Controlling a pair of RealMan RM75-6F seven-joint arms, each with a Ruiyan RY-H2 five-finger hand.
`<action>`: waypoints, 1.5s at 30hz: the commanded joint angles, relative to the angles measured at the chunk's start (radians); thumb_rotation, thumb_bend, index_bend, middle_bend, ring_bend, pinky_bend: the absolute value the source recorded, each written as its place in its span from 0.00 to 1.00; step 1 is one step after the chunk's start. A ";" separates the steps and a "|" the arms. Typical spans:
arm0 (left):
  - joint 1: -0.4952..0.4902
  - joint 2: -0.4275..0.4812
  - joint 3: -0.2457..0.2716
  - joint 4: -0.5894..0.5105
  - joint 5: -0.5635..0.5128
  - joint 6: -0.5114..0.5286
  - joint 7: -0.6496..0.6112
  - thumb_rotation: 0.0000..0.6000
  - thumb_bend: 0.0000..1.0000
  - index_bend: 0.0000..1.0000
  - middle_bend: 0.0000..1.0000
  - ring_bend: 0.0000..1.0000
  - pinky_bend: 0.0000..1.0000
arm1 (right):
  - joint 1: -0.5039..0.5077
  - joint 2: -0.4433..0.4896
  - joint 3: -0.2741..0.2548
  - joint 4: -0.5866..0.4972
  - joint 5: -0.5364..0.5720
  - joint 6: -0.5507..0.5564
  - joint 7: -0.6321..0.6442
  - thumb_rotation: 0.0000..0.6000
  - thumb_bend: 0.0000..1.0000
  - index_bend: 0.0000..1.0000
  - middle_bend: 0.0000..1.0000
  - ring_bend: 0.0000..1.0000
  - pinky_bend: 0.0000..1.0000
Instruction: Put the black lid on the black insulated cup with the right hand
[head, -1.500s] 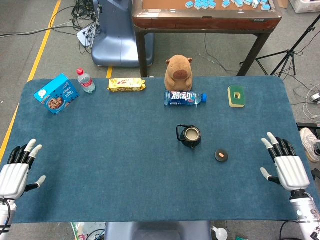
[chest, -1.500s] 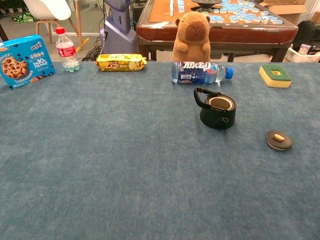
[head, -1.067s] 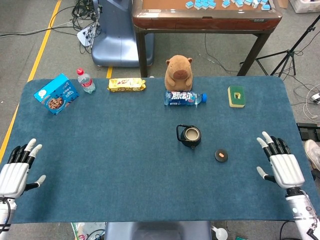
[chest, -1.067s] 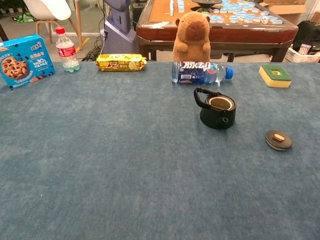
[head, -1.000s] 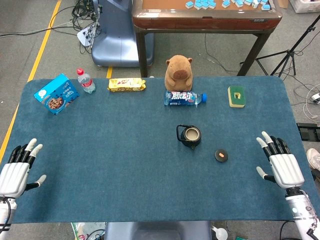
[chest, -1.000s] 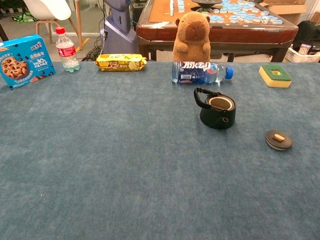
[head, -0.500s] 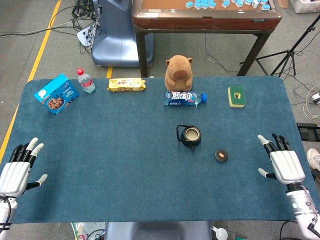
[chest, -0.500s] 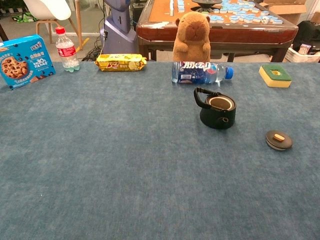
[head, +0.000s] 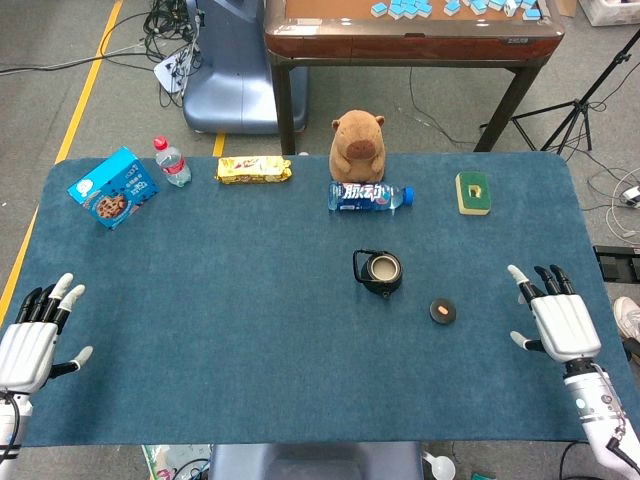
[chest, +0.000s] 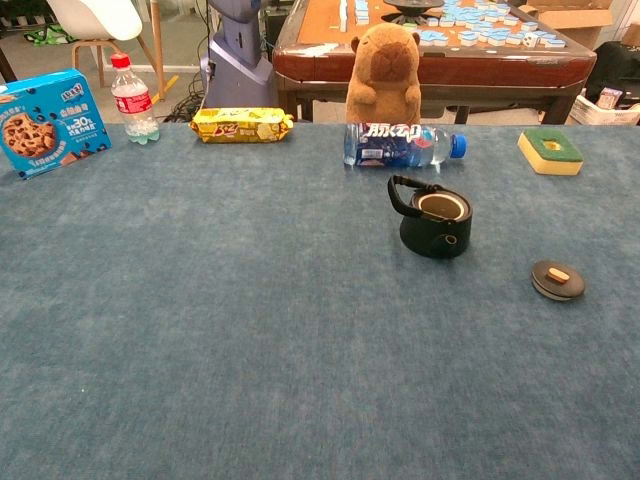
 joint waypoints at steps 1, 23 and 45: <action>-0.002 -0.001 -0.001 0.003 -0.003 -0.003 -0.001 1.00 0.22 0.09 0.00 0.00 0.00 | 0.021 -0.014 0.004 0.020 0.017 -0.030 -0.008 1.00 0.13 0.18 0.34 0.06 0.00; -0.006 0.001 -0.006 0.042 -0.019 -0.018 -0.050 1.00 0.22 0.09 0.00 0.00 0.00 | 0.108 -0.092 0.022 0.072 0.081 -0.114 -0.054 1.00 0.12 0.33 0.15 0.00 0.00; -0.006 0.007 -0.004 0.063 -0.016 -0.019 -0.088 1.00 0.22 0.10 0.00 0.00 0.00 | 0.175 -0.162 0.023 0.123 0.159 -0.190 -0.119 1.00 0.11 0.46 0.12 0.00 0.00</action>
